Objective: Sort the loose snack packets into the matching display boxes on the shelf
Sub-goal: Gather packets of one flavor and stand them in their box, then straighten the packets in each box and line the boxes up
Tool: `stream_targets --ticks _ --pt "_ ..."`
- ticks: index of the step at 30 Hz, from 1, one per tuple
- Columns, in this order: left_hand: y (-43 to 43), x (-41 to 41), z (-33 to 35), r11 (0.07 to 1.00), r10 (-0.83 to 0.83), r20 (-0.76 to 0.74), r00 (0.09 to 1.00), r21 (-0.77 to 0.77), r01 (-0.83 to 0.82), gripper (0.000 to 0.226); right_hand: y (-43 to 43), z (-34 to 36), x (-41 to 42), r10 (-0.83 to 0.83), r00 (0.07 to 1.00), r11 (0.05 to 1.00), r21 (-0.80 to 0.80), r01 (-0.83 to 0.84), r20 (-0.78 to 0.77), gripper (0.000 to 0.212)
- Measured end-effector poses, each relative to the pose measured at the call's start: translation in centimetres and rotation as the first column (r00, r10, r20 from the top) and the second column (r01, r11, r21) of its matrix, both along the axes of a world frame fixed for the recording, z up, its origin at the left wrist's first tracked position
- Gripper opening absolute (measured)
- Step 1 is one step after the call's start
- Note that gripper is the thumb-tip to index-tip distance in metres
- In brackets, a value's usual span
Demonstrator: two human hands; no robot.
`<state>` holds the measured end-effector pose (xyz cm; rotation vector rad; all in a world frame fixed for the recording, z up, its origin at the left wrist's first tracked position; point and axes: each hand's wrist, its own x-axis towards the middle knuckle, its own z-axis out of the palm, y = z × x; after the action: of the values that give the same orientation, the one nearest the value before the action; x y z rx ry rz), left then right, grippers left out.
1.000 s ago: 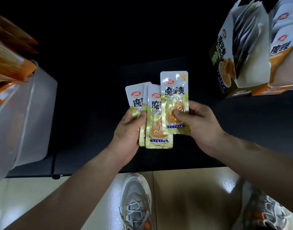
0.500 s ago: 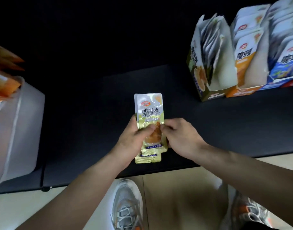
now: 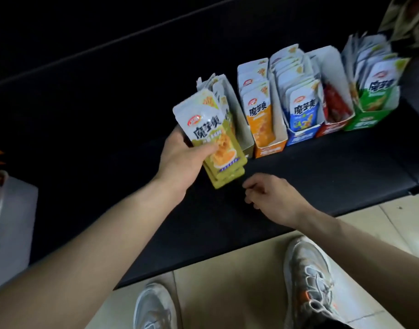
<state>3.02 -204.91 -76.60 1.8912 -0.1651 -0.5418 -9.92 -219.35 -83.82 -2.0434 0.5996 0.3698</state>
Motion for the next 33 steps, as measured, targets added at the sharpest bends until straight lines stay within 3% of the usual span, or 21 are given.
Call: stream_targets --ticks 5,11,15,19,22,24,27,29,31,33 --pt "-5.6 0.8 -0.5 0.975 0.206 0.206 0.957 -0.124 -0.183 0.036 -2.0 -0.1 -0.3 -0.067 0.996 0.997 0.037 0.064 0.058 0.019" --pt "-7.2 1.0 -3.4 0.926 0.349 0.306 0.886 0.032 -0.376 0.039 -2.6 -0.2 0.0 -0.055 0.995 0.998 0.047 0.051 0.088 0.017" --pt "-6.4 1.2 -4.3 0.914 0.318 0.37 0.873 0.125 -0.386 0.049 -2.8 -0.4 -0.2 -0.053 0.993 0.998 0.042 0.049 0.101 0.014" --pt "-6.2 0.7 -5.2 0.909 0.148 0.471 0.87 0.281 -0.307 0.058 -2.9 -0.6 -0.2 -0.052 0.996 0.998 0.043 0.049 0.079 0.015" --pt "-5.9 0.3 -4.7 0.909 0.008 0.464 0.886 0.366 -0.2 0.071 -2.9 -0.4 -0.1 -0.045 0.996 0.999 -0.002 0.045 0.077 0.019" --pt "-4.7 0.3 -4.2 0.931 0.005 0.486 0.874 0.316 -0.181 0.07 -2.9 -0.1 0.1 -0.063 0.988 0.996 -0.06 0.072 0.14 0.022" --pt "-1.7 0.2 -5.0 0.952 0.084 0.41 0.908 0.236 -0.195 0.051 -3.0 0.6 1.1 -0.069 0.938 0.98 -0.152 0.128 0.34 0.027" --pt "0.3 0.2 -6.4 0.95 0.083 0.311 0.947 0.263 -0.169 0.03 -2.8 0.9 2.4 0.039 0.91 0.967 -0.246 0.07 0.413 0.038" --pt "1.7 0.3 -7.7 0.945 0.087 0.212 0.973 0.292 -0.148 0.021 -2.5 0.7 3.9 0.216 0.905 0.921 -0.383 -0.065 0.367 0.052" --pt "2.5 0.4 -8.5 0.948 0.095 0.158 0.983 0.288 -0.138 0.021 -1.9 0.1 5.0 0.368 0.907 0.828 -0.515 -0.22 0.203 0.062"
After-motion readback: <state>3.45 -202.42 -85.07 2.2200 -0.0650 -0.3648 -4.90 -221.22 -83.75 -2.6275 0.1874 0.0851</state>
